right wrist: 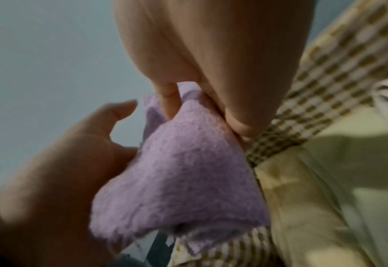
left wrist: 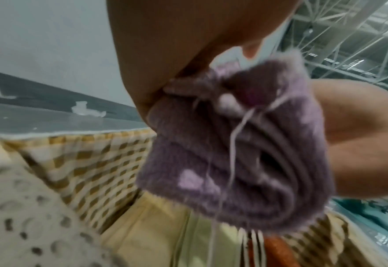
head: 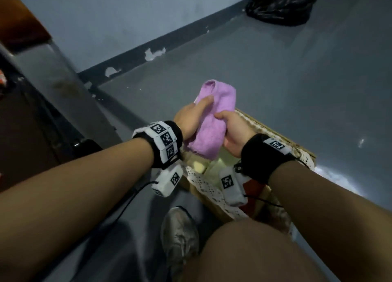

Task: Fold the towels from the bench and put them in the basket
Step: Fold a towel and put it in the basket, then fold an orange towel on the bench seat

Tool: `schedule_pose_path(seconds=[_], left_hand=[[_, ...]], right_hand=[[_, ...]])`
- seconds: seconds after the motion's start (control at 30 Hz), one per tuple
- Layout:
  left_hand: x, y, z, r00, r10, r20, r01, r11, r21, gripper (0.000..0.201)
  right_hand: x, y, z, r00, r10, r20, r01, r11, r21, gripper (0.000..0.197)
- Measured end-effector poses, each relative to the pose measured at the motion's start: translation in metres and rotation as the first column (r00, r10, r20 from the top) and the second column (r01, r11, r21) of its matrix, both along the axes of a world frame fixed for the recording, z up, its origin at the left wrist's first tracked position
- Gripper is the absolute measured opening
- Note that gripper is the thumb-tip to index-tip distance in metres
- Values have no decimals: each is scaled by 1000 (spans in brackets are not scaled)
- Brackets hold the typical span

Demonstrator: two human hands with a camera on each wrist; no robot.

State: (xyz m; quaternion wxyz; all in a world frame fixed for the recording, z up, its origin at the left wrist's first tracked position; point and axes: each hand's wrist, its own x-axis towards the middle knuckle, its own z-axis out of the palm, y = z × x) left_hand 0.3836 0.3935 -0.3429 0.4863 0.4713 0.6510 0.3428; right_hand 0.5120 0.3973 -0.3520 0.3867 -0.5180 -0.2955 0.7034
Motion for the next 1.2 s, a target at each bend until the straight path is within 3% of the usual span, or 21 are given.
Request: schedule_pose_path(seconds=[0.07,0.17,0.23,0.33,0.4,0.57,0.63,0.7,0.9,1.03,1.2], left_hand=[[4,14,-16,970,-140,-197,124,988,-93,51],[9,33,-42,831,-357,-426,232,919,-319,26],[14,43,-55,770,-444,-457,255,872,-417,24],[18,57,-66,607,-549,-575,294,827,-479,30],[15,66,-69,568,-561,-602,286,820,-495,39],[0,68,-75,589,-513,-624,260,852,-455,43],[-6,63,-73,639,-448,-625,235,888,-396,42],[-14,54,-61,683,-416,-601,248,905,-345,39],[-55,3,22,837,-281,-469,281,957,-72,14],[-118,-55,81,849,-182,-496,240,969,54,20],[-213,-147,119,766,-53,-641,131,989,74,6]], right_hand=[[3,5,-22,998,-45,52,49,995,-84,43],[2,9,-49,993,0,121,26,976,-217,50],[1,10,-65,994,19,109,14,955,-296,51],[0,14,-90,997,-66,39,76,924,-375,53],[1,18,-99,1000,-13,27,24,908,-419,54],[0,29,-91,976,157,150,-87,915,-395,33],[-5,33,-73,907,250,340,-120,925,-360,26],[-10,35,-52,800,263,540,-166,961,-222,17],[-49,10,38,756,395,521,-444,895,-34,15],[-103,-20,100,600,500,625,-687,722,81,24],[-206,-75,129,369,626,687,-903,415,107,28]])
